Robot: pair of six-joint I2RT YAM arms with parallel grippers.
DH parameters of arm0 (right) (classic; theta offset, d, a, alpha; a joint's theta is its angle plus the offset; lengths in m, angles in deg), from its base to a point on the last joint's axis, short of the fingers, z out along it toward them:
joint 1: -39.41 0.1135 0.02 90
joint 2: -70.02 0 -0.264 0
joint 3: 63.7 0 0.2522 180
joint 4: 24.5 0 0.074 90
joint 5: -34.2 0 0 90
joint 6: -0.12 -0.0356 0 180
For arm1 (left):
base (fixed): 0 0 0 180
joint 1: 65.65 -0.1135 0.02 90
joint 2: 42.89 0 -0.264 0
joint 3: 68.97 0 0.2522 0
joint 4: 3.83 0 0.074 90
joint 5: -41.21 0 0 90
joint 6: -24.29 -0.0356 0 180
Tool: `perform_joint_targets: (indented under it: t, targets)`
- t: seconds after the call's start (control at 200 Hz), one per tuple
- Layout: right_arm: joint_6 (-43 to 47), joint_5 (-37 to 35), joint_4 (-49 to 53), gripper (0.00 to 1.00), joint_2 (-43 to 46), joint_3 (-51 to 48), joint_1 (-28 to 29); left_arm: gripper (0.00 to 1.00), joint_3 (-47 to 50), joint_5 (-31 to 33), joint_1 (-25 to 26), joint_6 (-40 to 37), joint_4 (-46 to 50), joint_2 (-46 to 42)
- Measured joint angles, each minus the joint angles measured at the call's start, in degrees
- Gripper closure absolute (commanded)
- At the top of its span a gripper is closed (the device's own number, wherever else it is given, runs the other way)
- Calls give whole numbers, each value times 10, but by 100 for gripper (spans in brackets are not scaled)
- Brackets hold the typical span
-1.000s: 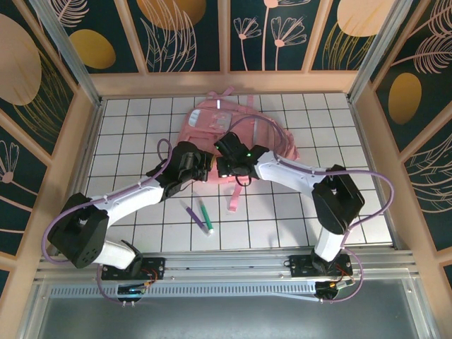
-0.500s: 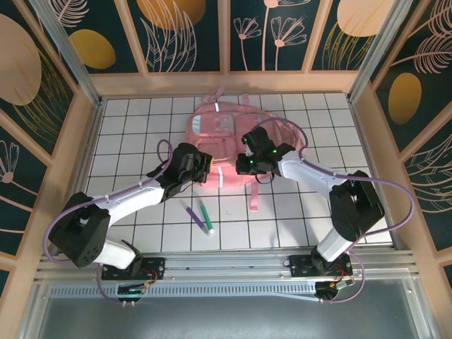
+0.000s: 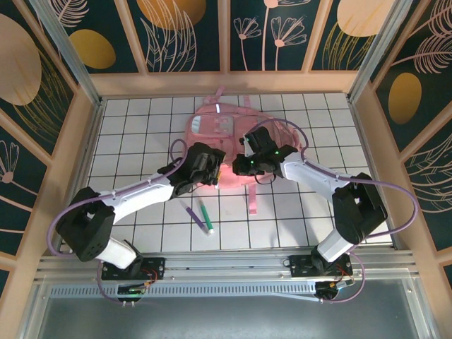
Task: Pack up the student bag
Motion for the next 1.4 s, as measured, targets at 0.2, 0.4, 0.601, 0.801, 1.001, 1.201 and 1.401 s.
perform_joint_targets:
  t: [0.2,0.4,0.601,0.801,1.001,1.201,1.401]
  targets:
    - [0,10,-12,100,7,-10,1,44,-2,15,17,47,16,24]
    - [-1,9,-19,100,7,-13,14,55,-2,37,18,79,12,25]
    - [-2,6,-34,100,9,-18,24,53,-15,50,12,83,28,25]
    - [-3,5,-38,100,14,-18,42,50,-15,71,-4,88,28,29]
    - [-4,5,-44,100,14,-18,54,68,-15,86,-12,83,30,29]
    - [-6,-2,-48,100,14,-14,63,100,-11,85,-19,88,43,31]
    - [-16,-27,-28,100,14,-2,75,100,-4,101,-32,81,54,29]
